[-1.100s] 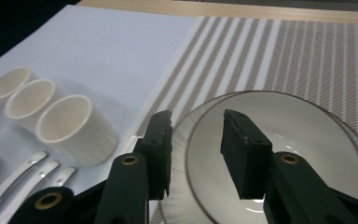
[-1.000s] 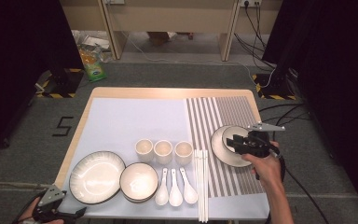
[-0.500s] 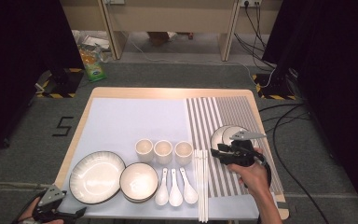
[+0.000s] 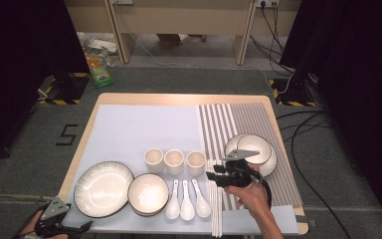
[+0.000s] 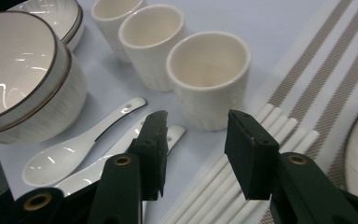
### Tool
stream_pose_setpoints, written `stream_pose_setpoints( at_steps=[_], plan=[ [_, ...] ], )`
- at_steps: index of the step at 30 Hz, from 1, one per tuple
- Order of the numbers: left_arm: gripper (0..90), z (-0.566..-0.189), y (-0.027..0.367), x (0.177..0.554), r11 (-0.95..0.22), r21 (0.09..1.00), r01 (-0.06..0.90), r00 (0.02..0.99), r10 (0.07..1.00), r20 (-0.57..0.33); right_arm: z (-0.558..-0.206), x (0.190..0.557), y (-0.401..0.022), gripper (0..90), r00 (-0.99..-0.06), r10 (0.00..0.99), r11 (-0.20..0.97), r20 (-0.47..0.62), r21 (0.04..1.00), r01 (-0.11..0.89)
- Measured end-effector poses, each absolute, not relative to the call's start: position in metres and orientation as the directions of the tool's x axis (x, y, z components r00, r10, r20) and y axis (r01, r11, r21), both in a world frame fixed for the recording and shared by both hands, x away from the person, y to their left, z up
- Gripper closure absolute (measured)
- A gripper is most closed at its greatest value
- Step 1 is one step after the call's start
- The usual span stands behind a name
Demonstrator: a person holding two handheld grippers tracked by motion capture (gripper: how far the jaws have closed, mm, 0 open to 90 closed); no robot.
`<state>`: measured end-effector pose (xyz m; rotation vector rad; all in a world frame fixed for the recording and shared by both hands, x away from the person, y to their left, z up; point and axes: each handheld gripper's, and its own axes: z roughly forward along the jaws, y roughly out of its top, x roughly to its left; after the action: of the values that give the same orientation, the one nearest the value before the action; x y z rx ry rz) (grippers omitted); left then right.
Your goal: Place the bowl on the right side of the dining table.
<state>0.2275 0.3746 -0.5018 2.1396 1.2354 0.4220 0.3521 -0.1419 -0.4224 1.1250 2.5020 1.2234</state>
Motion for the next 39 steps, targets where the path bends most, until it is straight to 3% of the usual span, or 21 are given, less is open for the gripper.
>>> stream_pose_setpoints(
  at_steps=[18,39],
  plan=[
    [0.0,-0.501,0.374,0.228,-0.366,0.651,0.665,0.509,0.86,-0.037,-0.455,0.342,-0.113,56.6,-0.739,0.65,0.484,0.178,0.653,0.582],
    [0.0,-0.501,0.373,0.228,-0.363,0.652,0.666,0.506,0.862,-0.036,-0.463,0.338,-0.106,54.5,-0.738,0.645,0.485,0.199,0.639,0.597]
  ],
)
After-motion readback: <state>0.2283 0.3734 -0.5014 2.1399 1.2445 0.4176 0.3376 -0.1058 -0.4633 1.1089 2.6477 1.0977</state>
